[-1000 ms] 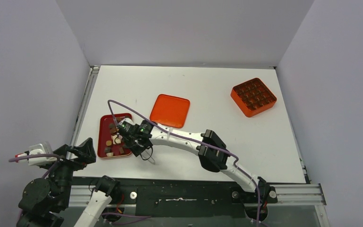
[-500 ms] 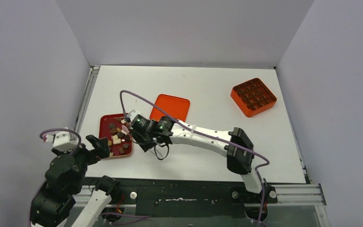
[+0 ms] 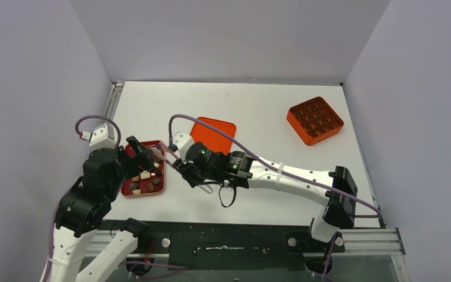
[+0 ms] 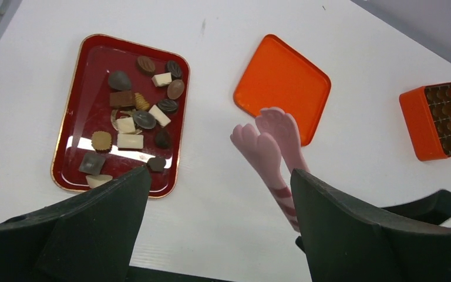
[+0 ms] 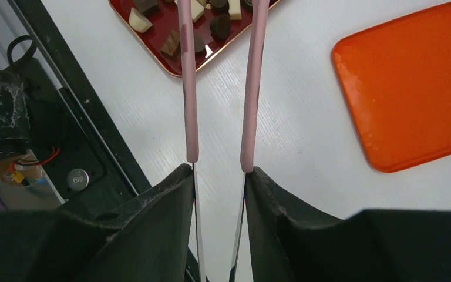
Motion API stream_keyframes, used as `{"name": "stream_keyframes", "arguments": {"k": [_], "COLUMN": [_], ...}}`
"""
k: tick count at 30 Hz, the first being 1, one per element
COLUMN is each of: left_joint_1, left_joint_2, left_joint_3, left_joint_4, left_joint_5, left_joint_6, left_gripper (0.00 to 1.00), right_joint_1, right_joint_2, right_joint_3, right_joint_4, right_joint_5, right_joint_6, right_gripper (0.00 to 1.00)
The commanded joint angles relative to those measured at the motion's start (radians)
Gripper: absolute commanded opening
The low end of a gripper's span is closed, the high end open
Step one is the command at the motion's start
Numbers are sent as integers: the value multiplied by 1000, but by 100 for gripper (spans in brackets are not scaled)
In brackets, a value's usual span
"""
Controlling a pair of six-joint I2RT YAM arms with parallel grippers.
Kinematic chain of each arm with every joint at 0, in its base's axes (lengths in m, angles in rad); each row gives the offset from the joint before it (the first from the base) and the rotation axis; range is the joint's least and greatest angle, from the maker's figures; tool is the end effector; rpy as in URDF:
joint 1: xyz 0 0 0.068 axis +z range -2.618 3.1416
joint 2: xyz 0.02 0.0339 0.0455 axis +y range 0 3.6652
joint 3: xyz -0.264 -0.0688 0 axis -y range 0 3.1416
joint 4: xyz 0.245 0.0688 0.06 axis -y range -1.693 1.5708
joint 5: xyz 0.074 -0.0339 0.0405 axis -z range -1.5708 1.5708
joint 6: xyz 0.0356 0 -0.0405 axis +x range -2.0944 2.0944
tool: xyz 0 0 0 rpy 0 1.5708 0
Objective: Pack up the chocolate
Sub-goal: Pick up the fake chocolate from the plate.
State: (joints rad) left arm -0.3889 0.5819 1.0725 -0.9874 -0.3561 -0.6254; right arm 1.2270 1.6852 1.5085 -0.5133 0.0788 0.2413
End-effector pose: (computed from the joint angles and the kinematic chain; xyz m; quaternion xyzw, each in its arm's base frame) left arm 0.0803 -0.0195 0.3758 -0.1897 0.8291 -0.1115 0.5140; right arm 0.1329 0.3628 0.3221 -0.4129 0.8043 0.2589 0.3401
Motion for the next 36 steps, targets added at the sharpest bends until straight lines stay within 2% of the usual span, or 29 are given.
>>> {"name": "stream_keyframes", "arguments": {"k": [1,4,8,15,19,24,27,36], "left_joint_1": [8,8,12,16,17,16,16,15], "left_joint_2": [83,123,176,101,28,-33,-85,-230], "left_joint_3": [9,-58,-74,-116,-43,137,206,240], "left_joint_4": [115,163,96,66,1,-117,-131,-89], "left_joint_5": [42,41,5,-8,-42,-84,-100,-209], "left_joint_6": [-35,-47,-31,-11,23,91,123,222], "left_gripper": [88,88,87,86,88,91,91,91], "right_joint_1": [14,20,21,21,20,15,18,38], "right_joint_2": [-98,-125,-169,-152,-94,0,74,277], "right_joint_3": [-8,-17,-33,-13,56,167,231,395], "right_joint_4": [125,128,149,121,22,-56,-83,-149], "right_joint_5": [31,45,70,109,134,116,103,50], "right_joint_6": [-56,-74,-79,-60,-22,10,40,79], "right_gripper": [35,35,35,36,36,36,36,36]}}
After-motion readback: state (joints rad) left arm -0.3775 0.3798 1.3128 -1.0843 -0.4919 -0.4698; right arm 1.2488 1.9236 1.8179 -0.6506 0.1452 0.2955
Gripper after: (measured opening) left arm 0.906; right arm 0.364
